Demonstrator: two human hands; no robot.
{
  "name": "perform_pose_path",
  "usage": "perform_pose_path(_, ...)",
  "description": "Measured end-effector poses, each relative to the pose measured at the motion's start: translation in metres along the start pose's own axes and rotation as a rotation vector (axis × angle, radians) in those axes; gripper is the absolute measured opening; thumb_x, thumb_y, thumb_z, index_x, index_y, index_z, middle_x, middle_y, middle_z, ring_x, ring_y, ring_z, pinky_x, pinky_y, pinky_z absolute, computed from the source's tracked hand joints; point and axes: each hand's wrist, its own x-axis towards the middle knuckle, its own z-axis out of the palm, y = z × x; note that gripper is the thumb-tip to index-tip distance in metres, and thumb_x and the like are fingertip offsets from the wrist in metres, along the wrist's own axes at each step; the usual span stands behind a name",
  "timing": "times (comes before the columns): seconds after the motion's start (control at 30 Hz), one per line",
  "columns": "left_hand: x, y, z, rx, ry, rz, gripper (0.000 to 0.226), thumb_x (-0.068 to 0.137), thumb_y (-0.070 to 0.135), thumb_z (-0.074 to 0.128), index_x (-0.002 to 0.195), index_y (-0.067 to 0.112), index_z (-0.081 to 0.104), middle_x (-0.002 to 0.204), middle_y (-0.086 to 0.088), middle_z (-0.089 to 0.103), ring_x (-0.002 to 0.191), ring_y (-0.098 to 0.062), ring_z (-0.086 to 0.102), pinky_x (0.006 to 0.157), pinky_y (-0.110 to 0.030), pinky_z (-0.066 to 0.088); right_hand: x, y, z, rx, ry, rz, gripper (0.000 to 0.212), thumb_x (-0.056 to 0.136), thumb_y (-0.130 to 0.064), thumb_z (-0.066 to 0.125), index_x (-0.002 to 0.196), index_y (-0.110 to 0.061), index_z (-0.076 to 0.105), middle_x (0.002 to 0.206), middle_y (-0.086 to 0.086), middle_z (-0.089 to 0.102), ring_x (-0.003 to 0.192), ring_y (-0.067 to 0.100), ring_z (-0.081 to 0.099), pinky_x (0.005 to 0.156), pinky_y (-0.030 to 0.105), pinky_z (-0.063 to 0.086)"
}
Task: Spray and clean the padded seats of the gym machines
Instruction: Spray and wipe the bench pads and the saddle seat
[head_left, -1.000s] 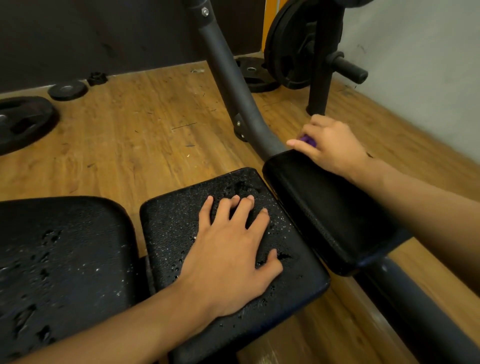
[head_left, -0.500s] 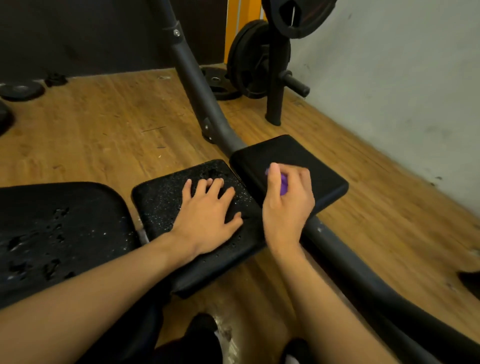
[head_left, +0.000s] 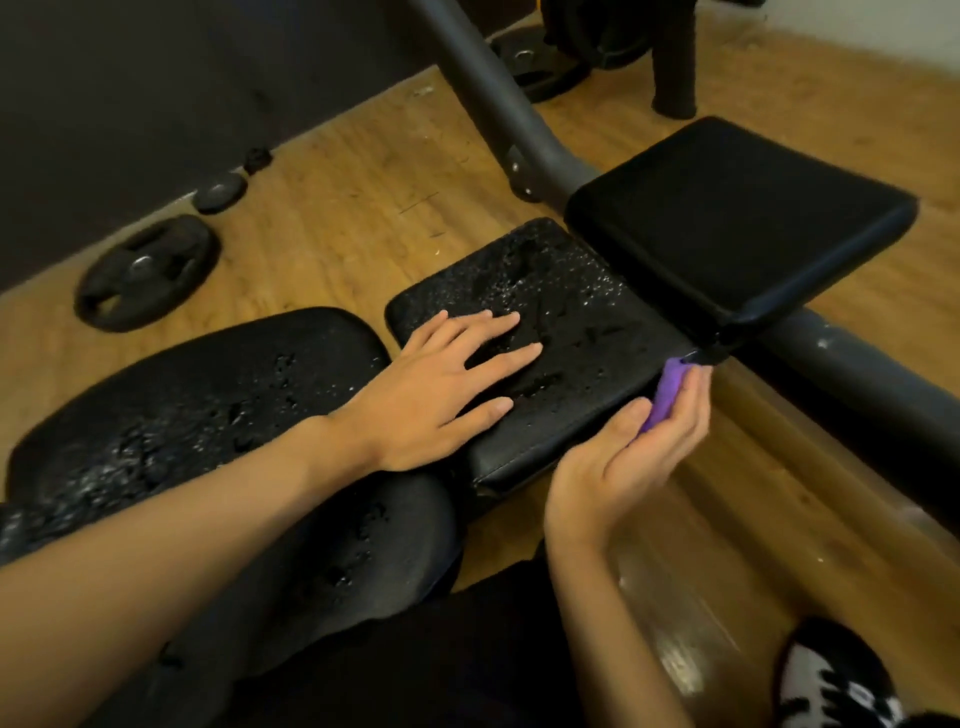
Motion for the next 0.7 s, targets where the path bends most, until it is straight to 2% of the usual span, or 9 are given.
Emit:
perform_pose_path(0.07,-0.003,-0.005,0.001,0.033,0.015,0.032,0.057,0.107,0.052,0.027,0.161,0.032,0.027,0.17,-0.001,0.014,0.157,-0.023,0.009,0.125,-0.056,0.011,0.001,0.002,0.0,0.003,-0.034,0.018,0.051,0.105,-0.008,0.038,0.154,0.002,0.026,0.162,0.013,0.025,0.149,0.004,0.021,0.117,0.014,0.018)
perform_pose_path(0.2,0.001,-0.008,0.003,-0.024,0.045,0.065,0.057,0.107,0.049,0.031,0.161,0.03,0.026,0.17,0.0,0.014,0.158,-0.023,0.007,0.124,-0.058,0.01,-0.003,0.001,0.001,0.031,-0.065,0.037,0.052,0.107,-0.015,0.033,0.156,-0.001,0.02,0.166,0.01,0.017,0.154,0.016,0.013,0.121,0.019,0.012)
perform_pose_path(0.37,0.003,-0.007,0.007,-0.029,0.067,0.094,0.059,0.105,0.05,0.032,0.16,0.027,0.031,0.168,-0.004,0.02,0.157,-0.025,0.014,0.122,-0.063,0.012,-0.065,-0.002,-0.003,0.058,-0.29,-0.095,0.057,0.104,-0.016,0.034,0.153,0.004,0.012,0.165,0.014,0.006,0.155,0.031,0.004,0.125,0.045,0.015)
perform_pose_path(0.47,0.003,-0.005,0.007,-0.029,0.071,0.09,0.059,0.105,0.052,0.031,0.159,0.027,0.032,0.168,-0.004,0.021,0.156,-0.024,0.016,0.122,-0.063,0.013,-0.047,0.003,-0.003,0.054,-0.284,-0.136,0.053,0.105,-0.014,0.033,0.152,0.005,0.018,0.164,0.013,0.009,0.155,0.032,0.004,0.125,0.042,0.014)
perform_pose_path(0.63,0.003,-0.005,0.008,-0.032,0.08,0.083,0.06,0.106,0.053,0.03,0.16,0.027,0.03,0.168,-0.003,0.021,0.156,-0.025,0.016,0.122,-0.063,0.014,0.044,0.014,0.006,0.032,-0.071,-0.019,0.048,0.108,-0.014,0.033,0.152,0.003,0.029,0.163,0.017,0.023,0.154,0.028,0.014,0.123,0.025,0.015)
perform_pose_path(0.7,0.004,-0.005,0.008,-0.025,0.084,0.087,0.061,0.105,0.053,0.03,0.16,0.027,0.03,0.168,-0.003,0.021,0.156,-0.025,0.016,0.121,-0.064,0.014,0.05,0.016,0.007,0.05,-0.04,-0.03,0.046,0.107,-0.01,0.034,0.151,0.005,0.032,0.161,0.019,0.028,0.153,0.03,0.017,0.123,0.024,0.017)
